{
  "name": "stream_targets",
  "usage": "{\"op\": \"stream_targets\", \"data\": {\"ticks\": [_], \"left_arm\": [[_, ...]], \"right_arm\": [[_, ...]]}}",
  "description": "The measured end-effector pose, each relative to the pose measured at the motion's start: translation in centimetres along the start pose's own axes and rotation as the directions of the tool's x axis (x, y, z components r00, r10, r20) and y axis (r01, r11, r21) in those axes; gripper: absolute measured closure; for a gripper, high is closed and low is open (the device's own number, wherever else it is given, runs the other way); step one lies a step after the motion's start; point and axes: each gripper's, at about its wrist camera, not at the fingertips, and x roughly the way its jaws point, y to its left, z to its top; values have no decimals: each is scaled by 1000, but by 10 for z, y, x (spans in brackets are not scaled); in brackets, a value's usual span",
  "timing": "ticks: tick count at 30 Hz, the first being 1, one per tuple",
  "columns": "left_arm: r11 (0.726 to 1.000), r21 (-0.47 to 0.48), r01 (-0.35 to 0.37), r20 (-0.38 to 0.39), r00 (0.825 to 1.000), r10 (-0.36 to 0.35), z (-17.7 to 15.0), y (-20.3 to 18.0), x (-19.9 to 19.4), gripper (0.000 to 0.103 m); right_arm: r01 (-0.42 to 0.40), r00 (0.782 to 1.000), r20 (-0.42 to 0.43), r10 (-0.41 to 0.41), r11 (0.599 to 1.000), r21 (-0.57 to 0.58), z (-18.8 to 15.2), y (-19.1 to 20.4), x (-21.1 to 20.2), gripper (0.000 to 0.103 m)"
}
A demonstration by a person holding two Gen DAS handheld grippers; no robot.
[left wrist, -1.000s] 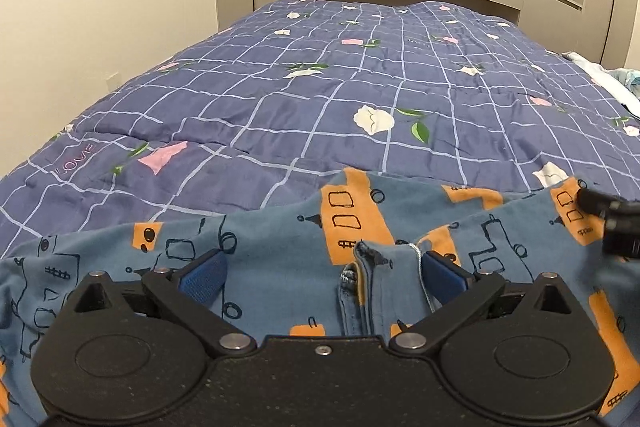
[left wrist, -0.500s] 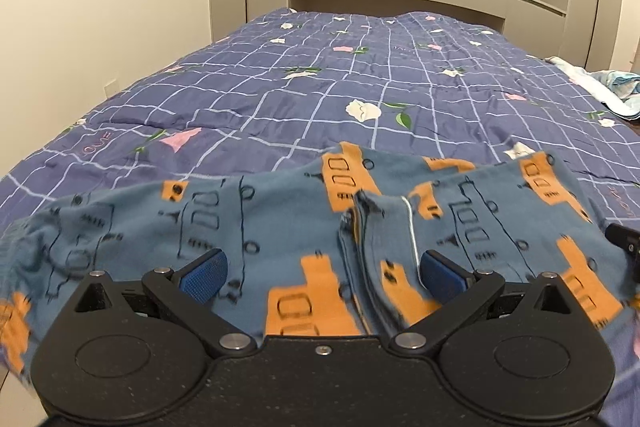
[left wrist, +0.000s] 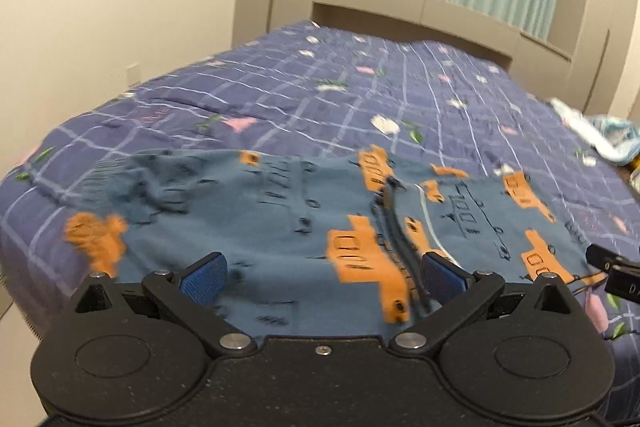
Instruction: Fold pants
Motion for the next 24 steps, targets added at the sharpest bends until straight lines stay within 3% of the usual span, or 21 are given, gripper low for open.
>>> {"op": "stream_targets", "data": {"ticks": [2,4,6,9,12,16,18,24], "left_arm": [[999,-41,-22,9,1000,22,-1,14,-8,1],[990,-110,-92,18,995,95,1,33,-17,1],[968,-189,-163,41,984,174,2,50,-25,1],[925,-328,-194,71,971,229,2,82,-30,1],[876,-434,-208,21,970,241,4,109,-20,1],[836,-512,-196,-44,978,203,5,127,-7,1],[839,-516,-173,-34,983,181,5,126,-6,1],[885,-458,-86,16,994,105,8,112,-2,1]], "right_arm": [[-30,999,20,30,1000,-3,0,7,-6,0],[-66,997,33,66,998,-24,2,18,-9,0],[-87,995,39,89,995,-51,4,29,-11,0],[-113,993,33,116,990,-83,5,44,-12,0],[-144,989,18,147,984,-107,3,58,-12,0],[-176,982,41,184,974,-141,3,71,-14,0],[-191,978,52,201,970,-154,6,76,-14,0],[-220,972,38,232,955,-198,15,100,3,0]]}}
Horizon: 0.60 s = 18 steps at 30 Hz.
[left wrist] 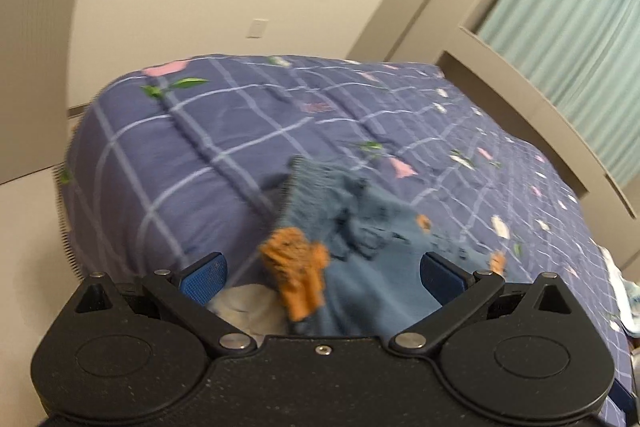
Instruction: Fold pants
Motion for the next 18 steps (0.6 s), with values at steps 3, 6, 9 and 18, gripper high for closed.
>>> {"op": "stream_targets", "data": {"ticks": [3,6,9,18], "left_arm": [[1000,27,14,-28,1000,-13,-5,-6,7,1],[999,31,14,-31,999,-13,-9,-4,12,1],[1000,-1,31,-16,999,-31,-9,0,12,1],[991,-135,-3,31,999,7,-7,16,2,82]], "right_arm": [[-14,1000,-10,14,1000,-4,-1,6,4,0],[-25,1000,-13,25,1000,-9,-5,8,1,0],[-30,999,-21,30,1000,3,-8,7,0,0],[-33,999,-18,33,999,26,-8,3,-2,0]]}}
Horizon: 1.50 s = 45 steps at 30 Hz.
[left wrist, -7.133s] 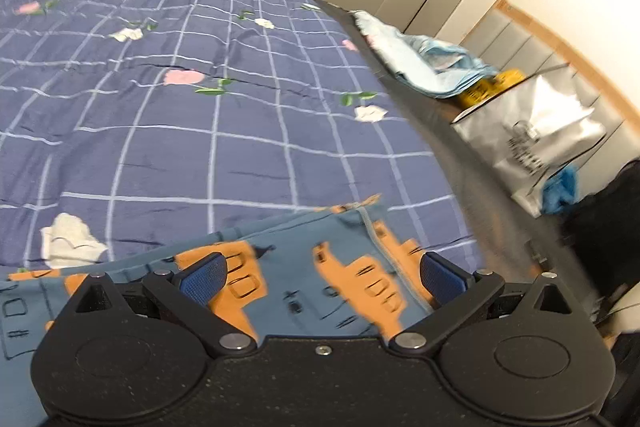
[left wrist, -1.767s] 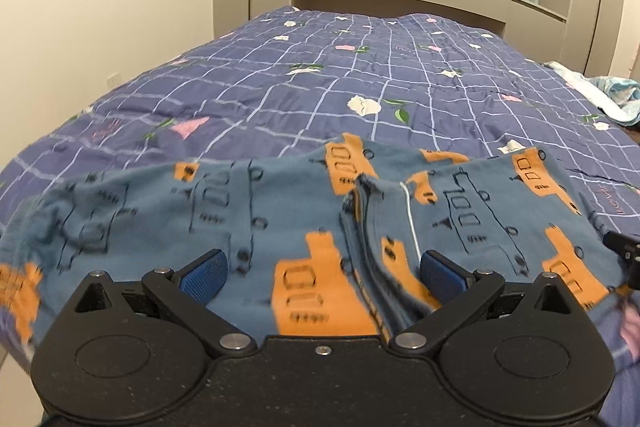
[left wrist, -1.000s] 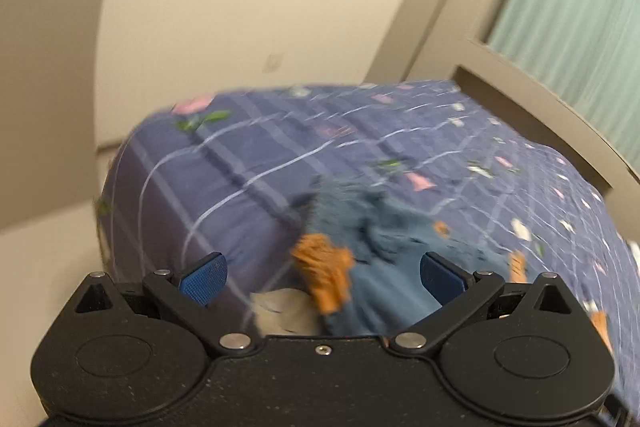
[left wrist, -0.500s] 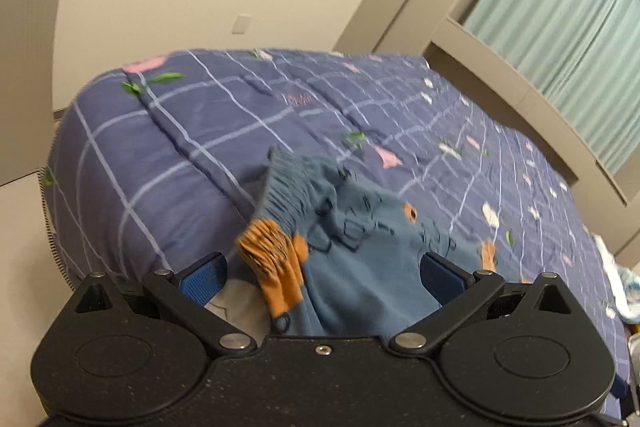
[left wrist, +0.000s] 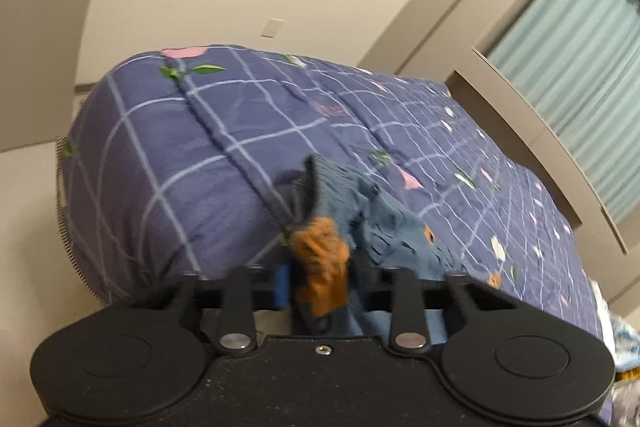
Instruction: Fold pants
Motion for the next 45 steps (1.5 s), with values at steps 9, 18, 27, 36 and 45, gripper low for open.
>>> {"op": "stream_targets", "data": {"ticks": [9,18,27,36,45], "left_arm": [[989,130,73,94,992,-85,8,-37,-25,87],[879,378,291,71,937,-341,12,-142,-45,87],[667,607,431,-119,880,-460,-43,-246,-42,87],[466,729,502,-344,857,-385,-128,-290,-6,87],[481,687,545,-449,839,-308,-154,-275,24,67]], "right_arm": [[17,1000,13,-18,999,27,0,-10,-4,0],[95,995,36,-96,995,30,2,-45,-14,0],[222,973,44,-226,972,77,-12,-109,-34,0],[315,948,6,-318,941,122,-35,-161,-53,0],[321,947,-40,-319,932,171,-50,-175,-52,0]]}}
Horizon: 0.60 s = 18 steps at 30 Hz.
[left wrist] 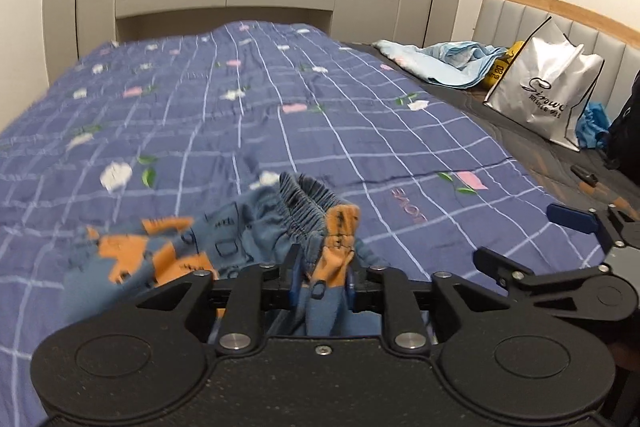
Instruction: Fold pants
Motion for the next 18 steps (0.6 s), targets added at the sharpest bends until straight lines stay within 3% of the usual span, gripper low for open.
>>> {"op": "stream_targets", "data": {"ticks": [4,9,12,15,18], "left_arm": [[999,-22,29,11,1000,-29,-9,5,-12,43],[1000,13,4,10,1000,-5,-27,11,-29,27],[999,42,-17,-6,1000,17,-40,16,-33,27],[995,94,-41,-6,999,42,-50,14,-37,27],[985,156,-68,-3,998,69,-54,8,-38,42]], "right_arm": [[-13,1000,-11,14,1000,7,2,0,3,0],[-83,996,-13,84,996,40,7,0,2,0],[-194,981,-14,195,977,86,16,0,6,0],[-302,951,-29,307,945,123,27,6,17,0],[-400,913,-28,408,904,153,39,17,29,0]]}}
